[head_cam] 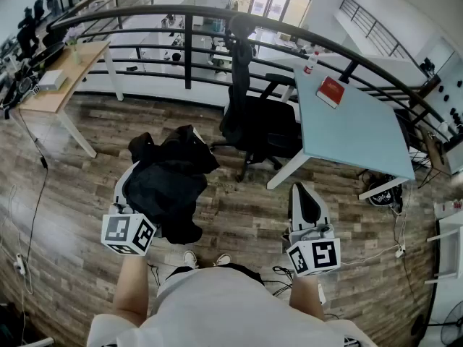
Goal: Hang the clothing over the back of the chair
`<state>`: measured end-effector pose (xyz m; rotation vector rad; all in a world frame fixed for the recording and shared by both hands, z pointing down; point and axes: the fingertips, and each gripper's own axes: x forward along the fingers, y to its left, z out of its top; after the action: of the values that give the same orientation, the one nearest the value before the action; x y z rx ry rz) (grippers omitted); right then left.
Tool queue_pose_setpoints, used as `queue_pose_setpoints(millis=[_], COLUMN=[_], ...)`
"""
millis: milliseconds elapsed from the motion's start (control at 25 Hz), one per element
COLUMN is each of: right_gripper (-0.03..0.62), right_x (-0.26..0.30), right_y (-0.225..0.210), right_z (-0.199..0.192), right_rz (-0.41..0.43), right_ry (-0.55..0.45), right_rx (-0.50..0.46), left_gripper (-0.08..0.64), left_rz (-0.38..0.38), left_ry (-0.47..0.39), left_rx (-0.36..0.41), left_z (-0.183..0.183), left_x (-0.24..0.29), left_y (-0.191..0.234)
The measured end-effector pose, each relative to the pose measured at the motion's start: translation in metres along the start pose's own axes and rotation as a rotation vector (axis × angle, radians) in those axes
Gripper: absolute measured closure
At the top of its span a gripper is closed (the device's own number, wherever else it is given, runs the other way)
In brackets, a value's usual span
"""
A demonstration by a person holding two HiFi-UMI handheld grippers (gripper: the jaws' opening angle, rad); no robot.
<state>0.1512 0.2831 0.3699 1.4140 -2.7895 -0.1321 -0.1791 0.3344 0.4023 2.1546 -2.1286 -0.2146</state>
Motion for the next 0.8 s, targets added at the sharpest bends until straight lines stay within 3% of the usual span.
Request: queue_pose_setpoints(millis=[360, 800], right_gripper=[0.575, 0.575], right_x=[0.003, 0.006], right_y=[-0.032, -0.058], right_z=[-0.006, -0.052], right_rz=[0.061, 0.103], right_ry=[-0.017, 0.036], right_rx=[0.043, 0.127], left_gripper=[0.489, 0.489], left_rz=[0.039, 0.066], left_ry=[0.001, 0.005], left_rx=[-0.002, -0.039], left_z=[-0.008, -0.012], left_x=[0.006, 0.008], left_y=[-0.023, -0.032])
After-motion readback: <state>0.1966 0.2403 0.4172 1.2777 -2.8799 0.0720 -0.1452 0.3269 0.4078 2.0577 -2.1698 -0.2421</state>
